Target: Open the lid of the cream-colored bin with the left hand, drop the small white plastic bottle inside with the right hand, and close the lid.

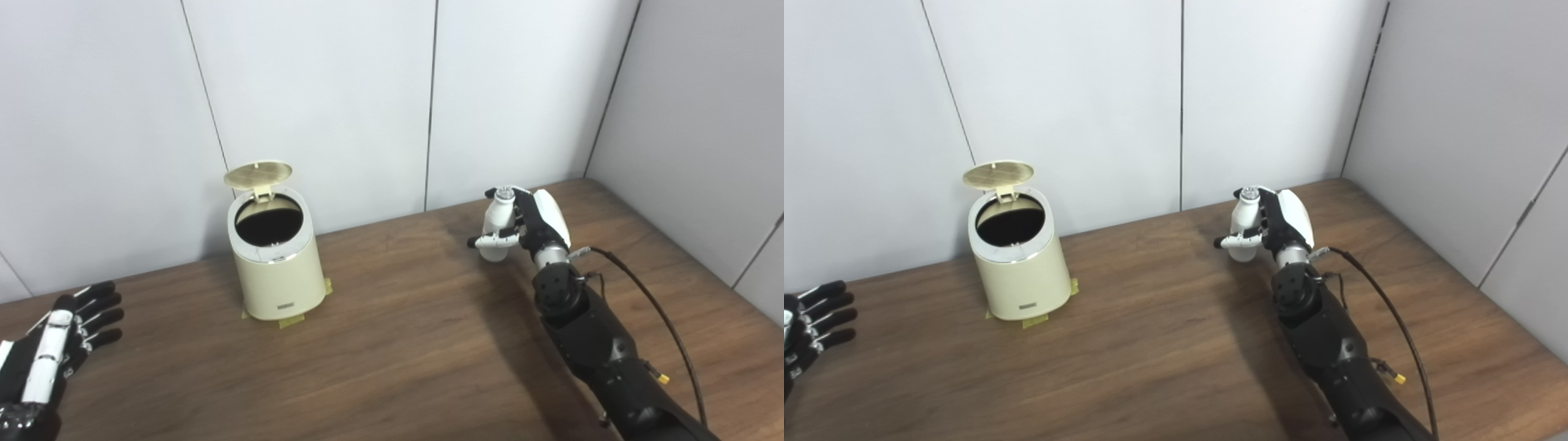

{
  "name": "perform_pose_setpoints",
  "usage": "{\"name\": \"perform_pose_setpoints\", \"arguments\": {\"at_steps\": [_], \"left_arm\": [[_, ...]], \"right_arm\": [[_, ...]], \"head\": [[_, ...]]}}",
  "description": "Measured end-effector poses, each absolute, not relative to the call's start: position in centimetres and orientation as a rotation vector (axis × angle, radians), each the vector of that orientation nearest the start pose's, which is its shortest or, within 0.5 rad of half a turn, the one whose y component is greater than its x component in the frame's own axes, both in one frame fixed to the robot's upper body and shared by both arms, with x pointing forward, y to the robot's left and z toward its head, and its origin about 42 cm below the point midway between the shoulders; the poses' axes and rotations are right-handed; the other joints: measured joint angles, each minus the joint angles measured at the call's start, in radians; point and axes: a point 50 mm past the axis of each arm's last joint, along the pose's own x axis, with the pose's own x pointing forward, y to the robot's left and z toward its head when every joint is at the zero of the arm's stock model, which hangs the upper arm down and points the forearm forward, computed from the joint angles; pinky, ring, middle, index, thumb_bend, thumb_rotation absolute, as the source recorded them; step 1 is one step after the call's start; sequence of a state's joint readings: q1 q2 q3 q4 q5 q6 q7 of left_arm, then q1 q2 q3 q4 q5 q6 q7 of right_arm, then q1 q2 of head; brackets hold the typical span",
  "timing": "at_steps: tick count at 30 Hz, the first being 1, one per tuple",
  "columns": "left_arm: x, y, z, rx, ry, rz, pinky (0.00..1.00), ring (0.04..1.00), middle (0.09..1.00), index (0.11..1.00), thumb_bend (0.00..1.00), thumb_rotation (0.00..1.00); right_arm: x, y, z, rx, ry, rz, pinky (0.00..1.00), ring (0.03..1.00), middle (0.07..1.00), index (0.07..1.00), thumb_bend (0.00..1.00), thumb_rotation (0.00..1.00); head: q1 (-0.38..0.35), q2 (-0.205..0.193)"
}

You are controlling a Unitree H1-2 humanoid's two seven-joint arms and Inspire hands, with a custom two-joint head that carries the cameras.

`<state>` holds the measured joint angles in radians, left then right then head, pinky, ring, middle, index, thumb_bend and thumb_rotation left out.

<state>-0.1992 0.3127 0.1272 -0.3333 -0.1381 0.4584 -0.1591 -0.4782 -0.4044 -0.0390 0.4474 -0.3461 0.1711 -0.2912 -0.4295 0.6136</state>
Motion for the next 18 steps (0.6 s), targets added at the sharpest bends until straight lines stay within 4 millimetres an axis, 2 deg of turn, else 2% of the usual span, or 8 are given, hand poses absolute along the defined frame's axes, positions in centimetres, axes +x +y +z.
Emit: {"name": "perform_pose_setpoints", "arguments": {"at_steps": [4,7,11,18], "left_arm": [[32.42,30.09,23.45,0.176,-0.079,-0.106,0.8,0.825,0.827,0.842,0.44,0.93],[32.42,30.09,23.45,0.176,-0.079,-0.108,0.79,0.823,0.825,0.838,0.45,0.92],[32.4,30.16,23.49,0.178,-0.078,-0.106,0.79,0.819,0.821,0.831,0.45,0.91],[32.22,30.04,23.88,0.182,-0.091,-0.109,0.8,0.823,0.827,0.834,0.44,0.9]], "right_arm": [[42.8,-37.72,17.84,-0.724,0.016,-0.496,0.48,0.432,0.463,0.563,0.52,0.0],[42.69,-37.77,17.88,-0.713,0.004,-0.54,0.45,0.416,0.486,0.514,0.52,0.0],[42.66,-37.71,17.62,-0.733,0.0,-0.545,0.39,0.403,0.511,0.501,0.52,0.0],[42.54,-37.59,17.62,-0.754,-0.019,-0.546,0.38,0.403,0.519,0.498,0.52,0.0]], "head": [[0.006,0.0],[0.005,0.0],[0.003,0.002],[0.002,0.006]]}}
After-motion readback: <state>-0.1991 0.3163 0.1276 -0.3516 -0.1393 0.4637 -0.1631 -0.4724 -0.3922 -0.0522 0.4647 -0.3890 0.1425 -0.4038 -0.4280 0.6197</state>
